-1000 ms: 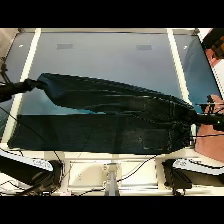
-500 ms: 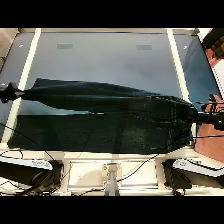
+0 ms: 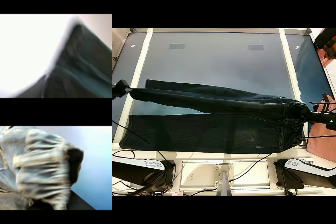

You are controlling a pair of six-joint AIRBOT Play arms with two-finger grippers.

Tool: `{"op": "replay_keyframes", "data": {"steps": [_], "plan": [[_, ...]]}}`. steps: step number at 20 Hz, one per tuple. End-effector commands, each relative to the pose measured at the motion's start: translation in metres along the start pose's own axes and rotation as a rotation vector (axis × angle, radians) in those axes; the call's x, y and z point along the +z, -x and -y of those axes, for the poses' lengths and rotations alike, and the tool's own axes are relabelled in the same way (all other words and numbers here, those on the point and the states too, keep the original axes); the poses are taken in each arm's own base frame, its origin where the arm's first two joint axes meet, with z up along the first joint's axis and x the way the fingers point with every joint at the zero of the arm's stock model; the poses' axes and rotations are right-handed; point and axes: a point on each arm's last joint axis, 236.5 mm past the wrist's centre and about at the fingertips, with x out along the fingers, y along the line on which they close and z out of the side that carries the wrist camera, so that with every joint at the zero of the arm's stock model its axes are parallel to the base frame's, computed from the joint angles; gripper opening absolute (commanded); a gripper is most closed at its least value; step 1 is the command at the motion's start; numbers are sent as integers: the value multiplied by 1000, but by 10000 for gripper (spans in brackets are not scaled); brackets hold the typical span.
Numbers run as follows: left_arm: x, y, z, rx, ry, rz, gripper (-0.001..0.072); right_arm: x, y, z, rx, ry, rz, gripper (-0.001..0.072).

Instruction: Fold the clothes and pants, and hang the long-sleeved shirts on hangers.

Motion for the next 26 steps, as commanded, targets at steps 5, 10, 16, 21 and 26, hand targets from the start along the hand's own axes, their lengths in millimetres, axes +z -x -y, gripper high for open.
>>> {"op": "replay_keyframes", "data": {"steps": [5,10,16,21,26], "plan": [[-23,-14,0,7,-58,-95,692,3,0,1,-5,0,10,53],[-68,6,-19,-16,-1,-275,693,4,0,2,-10,0,15,53],[-91,20,-17,-121,-95,-356,693,3,0,3,-12,1,14,53],[-56,14,5,-246,-71,-188,692,3,0,2,-11,0,13,54],[-72,30,15,-359,-145,-232,633,3,0,3,-11,1,13,53]]}}
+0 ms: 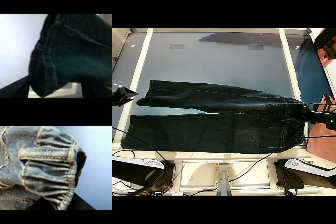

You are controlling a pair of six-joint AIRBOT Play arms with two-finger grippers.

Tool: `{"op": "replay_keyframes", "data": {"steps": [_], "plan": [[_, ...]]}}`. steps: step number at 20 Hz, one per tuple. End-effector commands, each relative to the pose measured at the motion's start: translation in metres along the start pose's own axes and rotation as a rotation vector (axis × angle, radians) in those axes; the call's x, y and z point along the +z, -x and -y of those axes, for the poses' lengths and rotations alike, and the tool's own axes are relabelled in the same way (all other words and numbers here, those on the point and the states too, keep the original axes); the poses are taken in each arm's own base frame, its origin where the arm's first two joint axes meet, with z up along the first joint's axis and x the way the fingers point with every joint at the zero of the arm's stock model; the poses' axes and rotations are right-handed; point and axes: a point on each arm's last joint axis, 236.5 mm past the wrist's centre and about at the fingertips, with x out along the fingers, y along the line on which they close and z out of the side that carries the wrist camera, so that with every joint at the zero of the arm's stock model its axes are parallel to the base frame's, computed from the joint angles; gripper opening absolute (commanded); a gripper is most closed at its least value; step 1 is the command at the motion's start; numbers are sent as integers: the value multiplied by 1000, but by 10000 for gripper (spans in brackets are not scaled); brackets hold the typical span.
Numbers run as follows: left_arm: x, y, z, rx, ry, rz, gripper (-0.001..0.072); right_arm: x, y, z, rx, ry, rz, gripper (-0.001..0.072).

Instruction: Fold the clothes and pants, and hang the long-sleeved shirts on hangers.

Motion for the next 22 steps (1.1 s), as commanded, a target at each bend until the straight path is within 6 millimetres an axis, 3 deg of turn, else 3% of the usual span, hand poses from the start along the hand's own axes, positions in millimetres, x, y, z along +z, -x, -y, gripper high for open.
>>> {"op": "replay_keyframes", "data": {"steps": [1,3,6,10,13,17,20,22], "plan": [[-30,3,-4,6,-59,-124,634,0,0,0,0,0,0,53],[-54,5,-18,70,-85,-237,634,0,0,0,0,0,0,53],[-57,-2,-20,80,-96,-261,635,0,0,0,1,0,0,53],[-62,-29,-20,57,-100,-302,635,0,0,0,1,0,-1,53],[-42,-55,-24,75,-110,-233,635,0,0,0,1,0,-1,53],[-3,-68,-32,136,-89,-77,634,0,0,0,0,0,-1,54],[-5,-77,-29,128,-86,-90,631,0,0,0,0,0,-1,53],[-11,-85,-22,108,-93,-119,553,0,0,0,0,0,-1,54]]}}
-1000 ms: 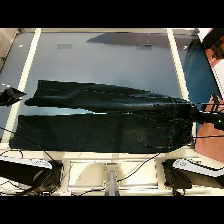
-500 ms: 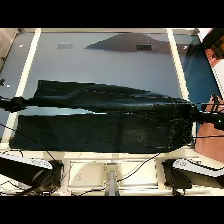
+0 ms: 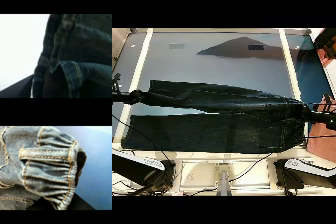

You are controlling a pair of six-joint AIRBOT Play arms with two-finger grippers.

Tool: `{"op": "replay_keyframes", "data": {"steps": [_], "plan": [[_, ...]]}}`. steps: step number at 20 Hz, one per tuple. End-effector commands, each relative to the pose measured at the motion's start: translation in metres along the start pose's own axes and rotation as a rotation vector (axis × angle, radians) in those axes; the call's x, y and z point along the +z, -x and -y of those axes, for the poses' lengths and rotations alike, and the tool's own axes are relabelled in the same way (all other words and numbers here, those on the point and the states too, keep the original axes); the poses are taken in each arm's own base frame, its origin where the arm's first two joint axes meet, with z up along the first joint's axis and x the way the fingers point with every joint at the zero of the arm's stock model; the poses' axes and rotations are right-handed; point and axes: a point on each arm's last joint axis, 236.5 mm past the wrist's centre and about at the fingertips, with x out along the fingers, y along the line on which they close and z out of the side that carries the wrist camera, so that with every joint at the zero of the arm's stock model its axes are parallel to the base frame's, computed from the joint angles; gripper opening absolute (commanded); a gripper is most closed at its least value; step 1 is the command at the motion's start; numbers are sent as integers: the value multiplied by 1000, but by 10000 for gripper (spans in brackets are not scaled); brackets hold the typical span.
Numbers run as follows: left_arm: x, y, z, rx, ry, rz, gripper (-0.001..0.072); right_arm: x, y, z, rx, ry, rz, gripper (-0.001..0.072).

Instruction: Fold the clothes and pants, and hang the long-sleeved shirts on hangers.

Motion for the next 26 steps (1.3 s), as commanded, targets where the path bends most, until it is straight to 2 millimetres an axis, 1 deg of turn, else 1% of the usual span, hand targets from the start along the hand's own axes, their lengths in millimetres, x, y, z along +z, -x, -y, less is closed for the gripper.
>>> {"op": "replay_keyframes", "data": {"steps": [1,2,3,5,6,7,8,9,11,13,14,15,16,17,18,19,20,22,23,24,26], "plan": [[0,-12,8,-7,-6,-17,551,0,0,0,1,0,-1,53],[0,-14,10,-11,-11,-20,529,0,0,0,1,0,-1,54],[0,-15,12,-13,-14,-23,488,0,0,0,1,0,0,54],[-4,-13,17,-31,-16,-42,282,0,0,-1,4,-1,0,53],[-6,-11,20,-42,-18,-52,194,1,0,-2,8,-3,4,54],[-6,-7,21,-44,-21,-53,72,3,0,-3,12,-7,11,53],[-3,-1,21,-34,-31,-47,37,4,0,-4,18,-11,18,53],[4,8,21,-20,-44,-27,37,5,0,-5,20,-12,21,53],[27,31,21,18,-84,31,36,9,3,-6,19,-18,27,53],[56,62,18,96,-127,89,36,21,10,-6,10,-54,50,53],[66,75,16,135,-139,110,36,29,14,-7,5,-64,64,53],[76,86,17,156,-143,133,36,37,19,-8,0,-79,77,53],[80,92,18,162,-133,148,36,42,24,-8,-4,-88,82,53],[78,93,18,166,-120,139,35,44,27,-8,-12,-88,79,53],[69,91,16,168,-108,103,36,43,29,-6,-28,-100,68,53],[55,89,11,179,-96,41,36,40,31,-1,-53,-121,48,52],[37,86,5,194,-82,-34,36,33,31,5,-79,-132,20,52],[-3,85,-10,229,-38,-208,36,13,33,15,-131,-129,-61,53],[-22,85,-12,223,-23,-287,36,5,33,18,-145,-117,-95,53],[-33,84,-10,201,-8,-331,36,2,33,18,-153,-110,-110,53],[-39,79,-9,181,61,-349,35,3,30,15,-153,-95,-113,53]]}}
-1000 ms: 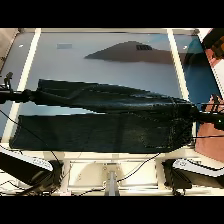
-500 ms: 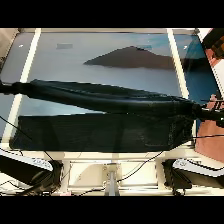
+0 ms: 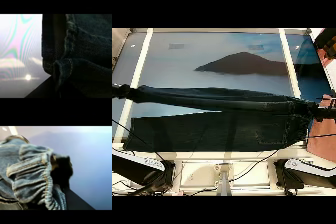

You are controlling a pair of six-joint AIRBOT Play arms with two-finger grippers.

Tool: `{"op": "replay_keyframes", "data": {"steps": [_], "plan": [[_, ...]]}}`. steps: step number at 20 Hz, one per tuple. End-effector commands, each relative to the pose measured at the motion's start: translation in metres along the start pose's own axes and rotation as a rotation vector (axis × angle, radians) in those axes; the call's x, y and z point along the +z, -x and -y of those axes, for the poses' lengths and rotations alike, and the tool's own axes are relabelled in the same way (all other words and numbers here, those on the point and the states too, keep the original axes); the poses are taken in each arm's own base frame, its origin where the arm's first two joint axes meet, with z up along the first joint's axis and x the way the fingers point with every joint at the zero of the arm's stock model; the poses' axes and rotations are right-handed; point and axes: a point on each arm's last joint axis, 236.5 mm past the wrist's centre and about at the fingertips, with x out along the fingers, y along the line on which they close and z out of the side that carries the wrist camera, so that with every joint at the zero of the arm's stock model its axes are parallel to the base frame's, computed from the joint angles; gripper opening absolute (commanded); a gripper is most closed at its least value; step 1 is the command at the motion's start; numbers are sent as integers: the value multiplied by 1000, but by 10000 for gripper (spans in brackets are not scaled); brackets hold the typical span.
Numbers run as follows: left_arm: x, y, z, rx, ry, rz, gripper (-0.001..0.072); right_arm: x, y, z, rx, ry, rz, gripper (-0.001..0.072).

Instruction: Fold the clothes and pants, and hang the long-sleeved shirts on hangers.

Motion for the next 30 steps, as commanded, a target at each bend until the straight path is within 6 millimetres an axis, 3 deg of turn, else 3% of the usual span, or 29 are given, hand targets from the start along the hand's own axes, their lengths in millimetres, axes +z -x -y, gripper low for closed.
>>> {"op": "replay_keyframes", "data": {"steps": [1,6,12,13,14,15,20,23,25,28,30], "plan": [[-33,-8,-1,-19,95,-150,36,-9,-3,2,-41,24,-51,53],[-53,-27,5,-84,136,-258,36,0,-14,-12,-56,88,-33,53],[-63,-40,4,-99,155,-301,47,9,-16,-12,-75,100,3,53],[-63,-40,5,-100,154,-301,153,9,-16,-12,-74,100,1,53],[-62,-40,5,-100,155,-301,570,8,-17,-12,-73,100,-1,53],[-62,-40,5,-97,166,-301,682,8,-17,-13,-73,100,-1,54],[-48,-31,-2,-68,155,-249,698,6,-17,-14,-68,100,-10,54],[-16,-7,-12,-7,126,-135,697,6,-16,-13,-70,101,-11,54],[14,7,-8,-12,106,-21,693,6,-16,-13,-71,102,-11,54],[43,4,7,-77,73,88,694,8,-16,-12,-75,103,-4,54],[51,-6,9,-86,71,102,694,9,-16,-11,-77,104,0,53]]}}
